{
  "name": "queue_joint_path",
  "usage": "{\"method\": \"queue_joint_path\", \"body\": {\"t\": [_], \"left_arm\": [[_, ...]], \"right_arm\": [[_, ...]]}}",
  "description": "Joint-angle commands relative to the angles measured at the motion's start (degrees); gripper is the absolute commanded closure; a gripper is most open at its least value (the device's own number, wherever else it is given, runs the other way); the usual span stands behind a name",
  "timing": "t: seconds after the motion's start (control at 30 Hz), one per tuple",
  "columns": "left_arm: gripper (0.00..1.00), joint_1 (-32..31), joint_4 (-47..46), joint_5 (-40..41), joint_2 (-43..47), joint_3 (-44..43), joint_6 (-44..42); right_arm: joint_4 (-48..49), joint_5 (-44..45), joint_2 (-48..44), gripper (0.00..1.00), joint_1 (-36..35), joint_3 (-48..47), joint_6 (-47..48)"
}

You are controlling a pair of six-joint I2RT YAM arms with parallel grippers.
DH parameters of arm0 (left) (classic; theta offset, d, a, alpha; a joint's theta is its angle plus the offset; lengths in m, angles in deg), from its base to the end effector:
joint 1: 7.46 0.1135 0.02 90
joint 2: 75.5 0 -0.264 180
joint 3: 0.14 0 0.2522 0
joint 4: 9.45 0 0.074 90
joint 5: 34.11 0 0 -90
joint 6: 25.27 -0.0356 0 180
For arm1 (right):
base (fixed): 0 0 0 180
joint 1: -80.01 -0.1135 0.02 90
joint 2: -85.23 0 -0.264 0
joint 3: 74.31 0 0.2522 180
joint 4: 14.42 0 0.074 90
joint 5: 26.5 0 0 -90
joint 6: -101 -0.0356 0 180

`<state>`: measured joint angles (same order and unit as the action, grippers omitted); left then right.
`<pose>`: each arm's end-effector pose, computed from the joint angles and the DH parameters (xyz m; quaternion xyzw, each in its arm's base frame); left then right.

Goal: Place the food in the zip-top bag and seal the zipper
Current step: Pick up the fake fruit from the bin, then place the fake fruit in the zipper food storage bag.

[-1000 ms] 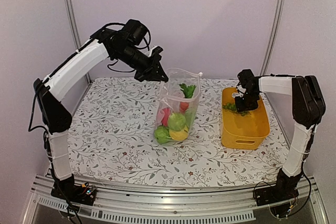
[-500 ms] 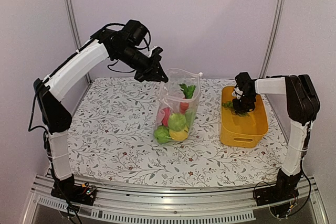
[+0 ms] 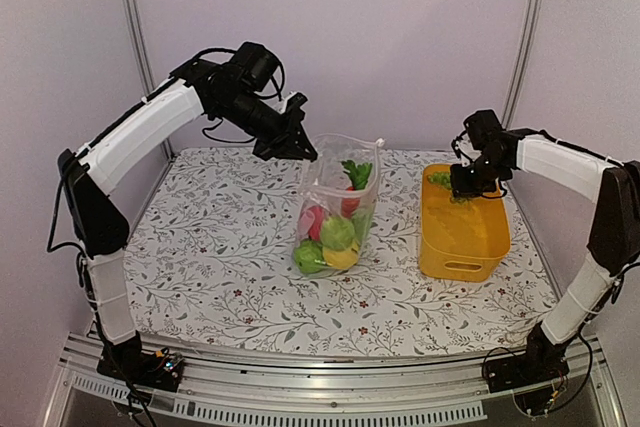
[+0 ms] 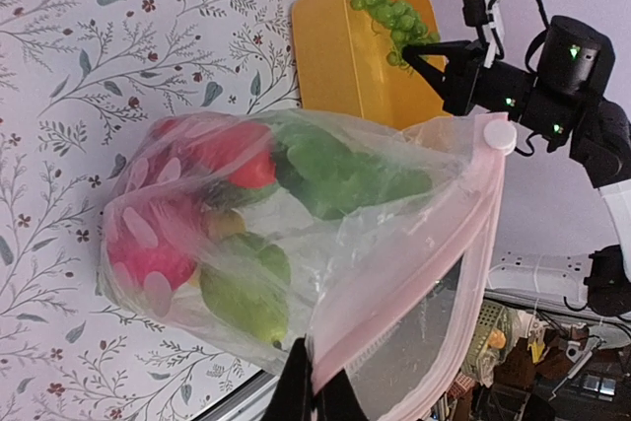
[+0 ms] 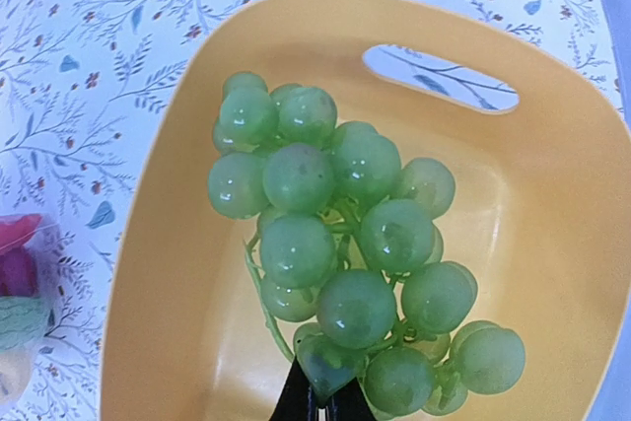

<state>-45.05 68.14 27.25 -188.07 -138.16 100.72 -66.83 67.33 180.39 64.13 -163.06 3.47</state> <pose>0.3174 -0.2658 0.3826 0.0930 0.9153 -0.3756 0.1116 0.3383 0.0938 0.2546 -0.0611 0.9608 0.0230 0.2695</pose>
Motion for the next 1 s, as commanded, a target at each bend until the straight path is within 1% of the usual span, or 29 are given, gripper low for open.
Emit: {"method": "queue_joint_path", "body": {"t": [0.0,0.1,0.2,0.37,0.47,0.57,0.73,0.87,0.97], "left_arm": [[1.00,0.47,-1.36,0.33,2.06,1.28,-0.75],[1.00,0.45,-1.69,0.35,1.87,2.21,-0.94],[1.00,0.28,-2.73,0.15,1.49,2.69,-0.48],[1.00,-0.11,-4.17,0.46,1.06,2.32,0.11],[1.00,-0.36,-5.81,0.47,0.83,2.25,0.95],[1.00,-0.55,-7.18,0.01,0.23,1.83,1.84],[1.00,-0.86,-7.89,-0.03,-0.91,0.61,2.27],[1.00,-1.14,-8.43,0.09,-1.41,0.69,2.72],[1.00,-1.27,-9.01,0.23,-1.38,0.45,3.12]], "right_arm": [[-5.69,-7.29,-0.28,1.00,-1.89,-0.64,-2.69],[-5.62,-7.58,-2.02,1.00,-1.96,0.52,-4.45],[-7.90,-8.02,-5.52,1.00,-1.93,-0.68,-5.87],[-10.28,-11.10,-15.93,1.00,-2.55,-5.06,-7.39],[-10.17,-14.66,-21.54,1.00,-3.40,-7.01,-8.04],[-8.63,-18.44,-24.76,1.00,-6.27,-8.54,-9.59],[-6.38,-20.81,-24.75,1.00,-13.54,-13.58,-11.54],[-5.17,-21.31,-21.41,1.00,-19.73,-20.04,-12.06],[-6.86,-21.77,-18.02,1.00,-23.33,-25.27,-12.20]]}}
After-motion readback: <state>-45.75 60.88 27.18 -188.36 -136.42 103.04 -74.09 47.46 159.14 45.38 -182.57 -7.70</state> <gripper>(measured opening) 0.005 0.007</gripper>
